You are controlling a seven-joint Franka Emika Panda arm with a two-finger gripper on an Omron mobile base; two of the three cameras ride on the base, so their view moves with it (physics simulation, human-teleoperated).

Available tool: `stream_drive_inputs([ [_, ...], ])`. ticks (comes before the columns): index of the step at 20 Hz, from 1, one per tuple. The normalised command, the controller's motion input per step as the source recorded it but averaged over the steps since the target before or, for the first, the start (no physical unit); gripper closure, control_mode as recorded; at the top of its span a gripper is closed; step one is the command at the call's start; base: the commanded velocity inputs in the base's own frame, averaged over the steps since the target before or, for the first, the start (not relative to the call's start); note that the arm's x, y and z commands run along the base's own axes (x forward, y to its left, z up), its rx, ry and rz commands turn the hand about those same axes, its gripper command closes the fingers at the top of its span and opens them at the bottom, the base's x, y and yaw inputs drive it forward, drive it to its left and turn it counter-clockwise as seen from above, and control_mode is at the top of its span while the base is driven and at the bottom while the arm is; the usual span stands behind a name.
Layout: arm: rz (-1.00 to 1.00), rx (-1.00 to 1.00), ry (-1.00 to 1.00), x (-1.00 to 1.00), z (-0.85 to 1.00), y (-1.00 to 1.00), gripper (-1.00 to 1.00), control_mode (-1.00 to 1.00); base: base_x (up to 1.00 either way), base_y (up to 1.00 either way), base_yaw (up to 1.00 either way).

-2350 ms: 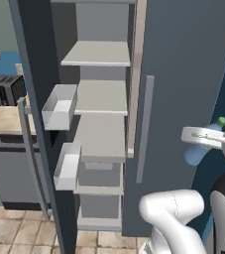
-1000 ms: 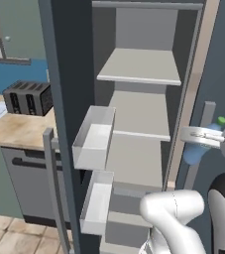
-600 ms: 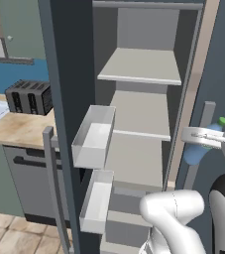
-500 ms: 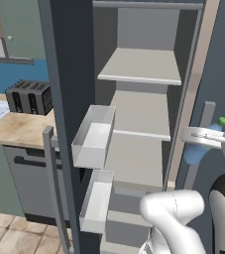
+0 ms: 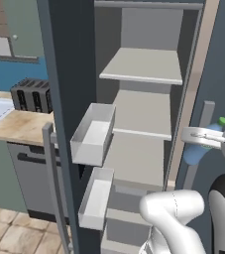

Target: Take the bottled waters from the counter and place them in the freezer to freeze. Close the freezer door after placing the bottles.

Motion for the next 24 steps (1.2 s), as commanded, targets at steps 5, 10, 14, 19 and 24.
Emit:
stream_drive_inputs([
  [5, 0.00, 0.00, 0.00, 0.00, 0.00, 0.00, 1.00, 1.00, 0.27, 0.00, 0.27],
  [10, 0.00, 0.00, 0.00, 0.00, 0.00, 0.00, 1.00, 1.00, 0.28, 0.00, 0.25],
  [14, 0.00, 0.00, 0.00, 0.00, 0.00, 0.00, 1.00, 1.00, 0.07, 0.00, 0.20],
  [19, 0.01, -0.01, -0.01, 0.01, -0.02, 0.05, 1.00, -1.00, 0.00, 0.07, 0.09],
  [24, 0.06, -0.04, -0.02, 0.29, -0.20, 0.21, 1.00, -1.00, 0.00, 0.00, 0.00],
])
